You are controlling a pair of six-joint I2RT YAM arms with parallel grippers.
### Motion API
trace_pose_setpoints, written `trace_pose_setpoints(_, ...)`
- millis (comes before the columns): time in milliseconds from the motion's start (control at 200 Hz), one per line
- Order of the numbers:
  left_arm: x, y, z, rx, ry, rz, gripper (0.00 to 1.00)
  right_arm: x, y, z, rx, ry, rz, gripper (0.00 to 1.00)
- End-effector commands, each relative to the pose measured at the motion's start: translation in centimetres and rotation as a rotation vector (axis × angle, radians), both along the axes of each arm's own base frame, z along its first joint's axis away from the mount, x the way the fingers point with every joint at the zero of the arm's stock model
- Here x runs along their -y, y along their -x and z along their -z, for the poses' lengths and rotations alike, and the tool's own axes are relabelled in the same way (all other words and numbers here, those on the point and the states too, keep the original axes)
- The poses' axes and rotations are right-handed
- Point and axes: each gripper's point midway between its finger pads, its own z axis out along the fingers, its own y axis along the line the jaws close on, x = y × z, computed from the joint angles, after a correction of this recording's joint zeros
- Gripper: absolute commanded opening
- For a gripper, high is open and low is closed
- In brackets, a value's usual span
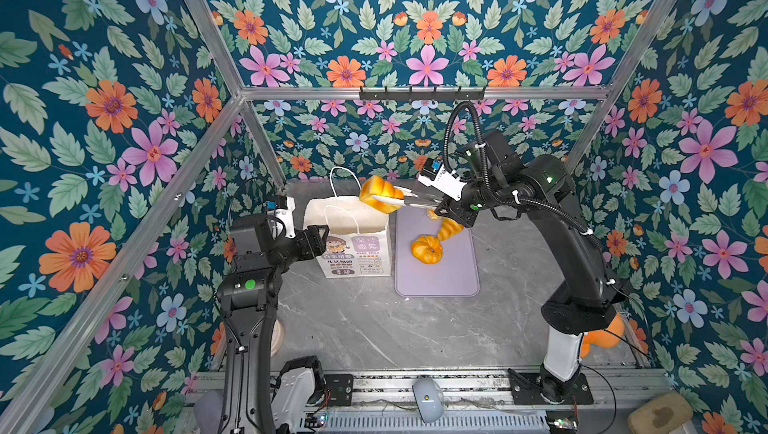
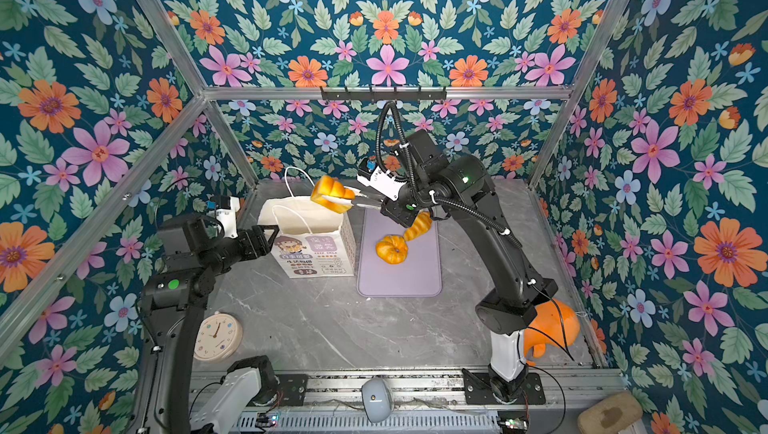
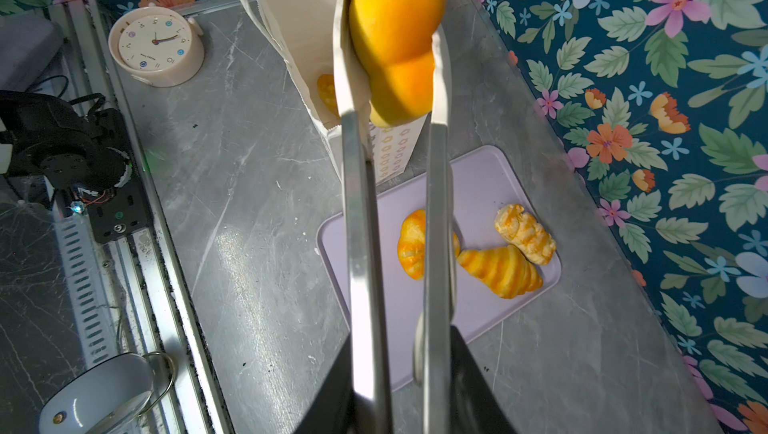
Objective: Place the fake bread into the paper bag
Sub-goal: 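Lift the yellow loaf with the tongs and carry it over the paper bag, then open the tongs with the right gripper to drop the loaf into the bag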
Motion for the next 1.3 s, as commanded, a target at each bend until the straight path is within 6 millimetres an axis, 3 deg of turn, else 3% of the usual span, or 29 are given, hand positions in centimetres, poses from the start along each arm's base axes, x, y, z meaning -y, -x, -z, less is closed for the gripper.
trace_pose_setpoints(0, 0.1, 0.1, -0.3, 0.009, -0.001, 0.006, 0.75, -1.3, 0.0, -0.8, 0.028, -0.039, -0.049, 0.22)
trace_pose_setpoints(655, 0.0, 0.3, -0.2, 0.004, -0.005, 0.000, 0.75, -4.0, -1.4, 2.0, -0.013, -0.014, -0.090, 0.22)
trace_pose_setpoints(940, 0.1, 0.3, 0.0, 0.000, -0.003, 0.003, 0.75, -5.2, -2.0, 4.9, -0.057, 0.044, -0.103, 0.24)
trace_pose_setpoints(1290, 0.0, 0.4, 0.1, -0.001, -0.010, -0.001, 0.75, -6.1, -2.0, 5.2, -0.058, 0.037, -0.109, 0.27)
